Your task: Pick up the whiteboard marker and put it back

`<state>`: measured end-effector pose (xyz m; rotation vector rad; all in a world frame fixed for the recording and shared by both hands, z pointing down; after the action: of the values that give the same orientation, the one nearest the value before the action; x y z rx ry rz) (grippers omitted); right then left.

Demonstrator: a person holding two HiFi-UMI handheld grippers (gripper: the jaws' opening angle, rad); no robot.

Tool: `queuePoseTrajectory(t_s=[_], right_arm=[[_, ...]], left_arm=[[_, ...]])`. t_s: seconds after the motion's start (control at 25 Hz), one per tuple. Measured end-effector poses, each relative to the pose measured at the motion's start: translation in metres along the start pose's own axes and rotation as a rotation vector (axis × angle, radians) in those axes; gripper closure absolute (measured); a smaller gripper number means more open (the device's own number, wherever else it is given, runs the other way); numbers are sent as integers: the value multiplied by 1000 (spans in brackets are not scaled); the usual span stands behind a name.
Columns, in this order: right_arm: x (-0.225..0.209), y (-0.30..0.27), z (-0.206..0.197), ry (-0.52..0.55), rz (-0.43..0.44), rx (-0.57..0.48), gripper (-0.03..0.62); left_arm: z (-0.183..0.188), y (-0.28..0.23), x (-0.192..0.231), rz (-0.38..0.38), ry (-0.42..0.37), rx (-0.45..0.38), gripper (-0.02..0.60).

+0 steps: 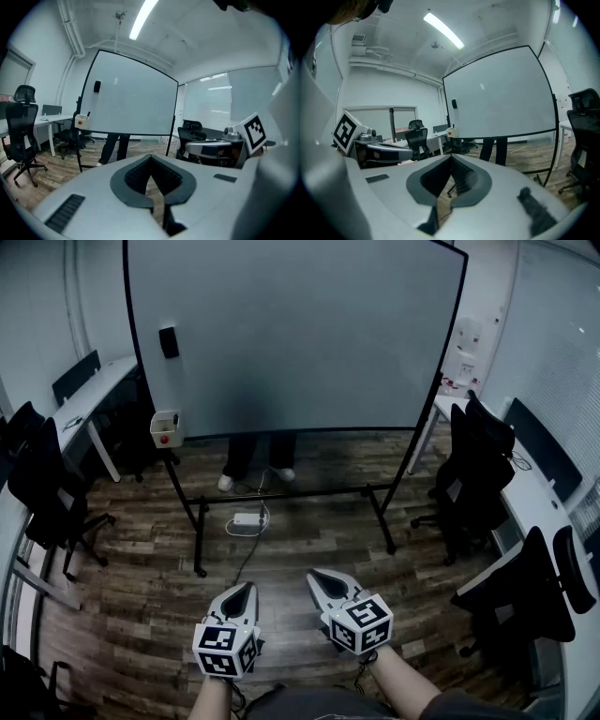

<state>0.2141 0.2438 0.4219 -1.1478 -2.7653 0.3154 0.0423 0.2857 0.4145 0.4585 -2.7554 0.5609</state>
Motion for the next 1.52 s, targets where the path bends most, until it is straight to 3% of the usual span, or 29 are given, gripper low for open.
queuePoseTrajectory(t_s=[0.52,1.0,1.2,1.52], right_arm=[[1,16,-11,-22,-1,20,572],[8,5,-25,-81,-123,17,571],[15,-8,-29,-85,-112,18,571],[-7,-70,-20,-69,-53,13,569]], left_arm=[[-4,0,-11,-8,-13,7,568],[-14,0,23,-37,0,38,568],[-16,-1,36,-69,-22,36,568],[-2,-26,68,-9,9,36,568]])
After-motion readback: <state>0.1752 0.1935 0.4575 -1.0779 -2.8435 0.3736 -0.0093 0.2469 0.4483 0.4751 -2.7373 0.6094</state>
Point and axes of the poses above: the fingertips, and each gripper's own axes: y backward along the fingers, x to its left, z out of its top, the point moved 6 cm from there along y, backward along the fingers, and after that the axes turned 12 degrees about y, right-handed, at the moved point
